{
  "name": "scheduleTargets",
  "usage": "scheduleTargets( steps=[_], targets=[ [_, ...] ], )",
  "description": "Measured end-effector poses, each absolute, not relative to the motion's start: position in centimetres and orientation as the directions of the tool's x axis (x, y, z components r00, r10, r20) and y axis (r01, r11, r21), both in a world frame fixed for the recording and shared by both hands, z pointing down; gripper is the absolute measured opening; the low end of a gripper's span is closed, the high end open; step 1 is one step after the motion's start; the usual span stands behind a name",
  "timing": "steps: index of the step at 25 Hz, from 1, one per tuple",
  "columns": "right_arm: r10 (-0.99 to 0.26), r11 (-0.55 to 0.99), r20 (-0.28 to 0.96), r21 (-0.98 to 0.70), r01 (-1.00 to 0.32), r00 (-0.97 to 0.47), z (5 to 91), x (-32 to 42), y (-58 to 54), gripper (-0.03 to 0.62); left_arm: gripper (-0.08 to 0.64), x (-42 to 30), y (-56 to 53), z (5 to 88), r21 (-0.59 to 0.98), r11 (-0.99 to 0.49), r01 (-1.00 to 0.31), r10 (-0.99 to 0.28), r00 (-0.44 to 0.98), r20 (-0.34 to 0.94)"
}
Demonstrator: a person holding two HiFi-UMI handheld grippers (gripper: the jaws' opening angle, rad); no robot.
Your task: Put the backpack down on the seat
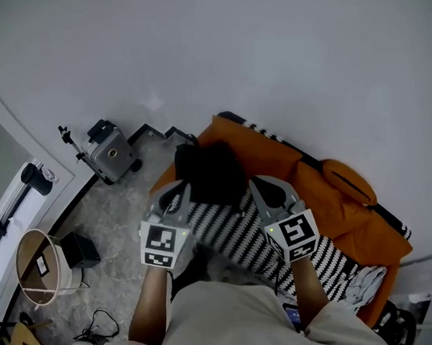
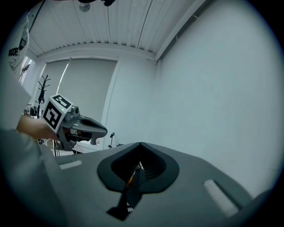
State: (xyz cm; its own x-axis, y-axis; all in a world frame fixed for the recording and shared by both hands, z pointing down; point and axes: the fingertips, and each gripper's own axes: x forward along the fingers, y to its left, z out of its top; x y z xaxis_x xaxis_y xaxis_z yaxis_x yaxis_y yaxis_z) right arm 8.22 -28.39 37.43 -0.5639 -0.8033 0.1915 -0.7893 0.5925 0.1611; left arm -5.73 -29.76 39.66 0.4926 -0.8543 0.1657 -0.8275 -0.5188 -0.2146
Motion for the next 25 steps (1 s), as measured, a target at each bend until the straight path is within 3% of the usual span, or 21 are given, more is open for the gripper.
scheduleTargets(
  steps=[25],
  targets=[
    [-0.808,0.589,0.134,0.201,-0.782,-0.574,34.4,5.4,-24.1,0.0,0.011,-6.5,-25.4,36.4,-0.253,-0.529,-0.81,-0.847,0.522,0.102]
  ],
)
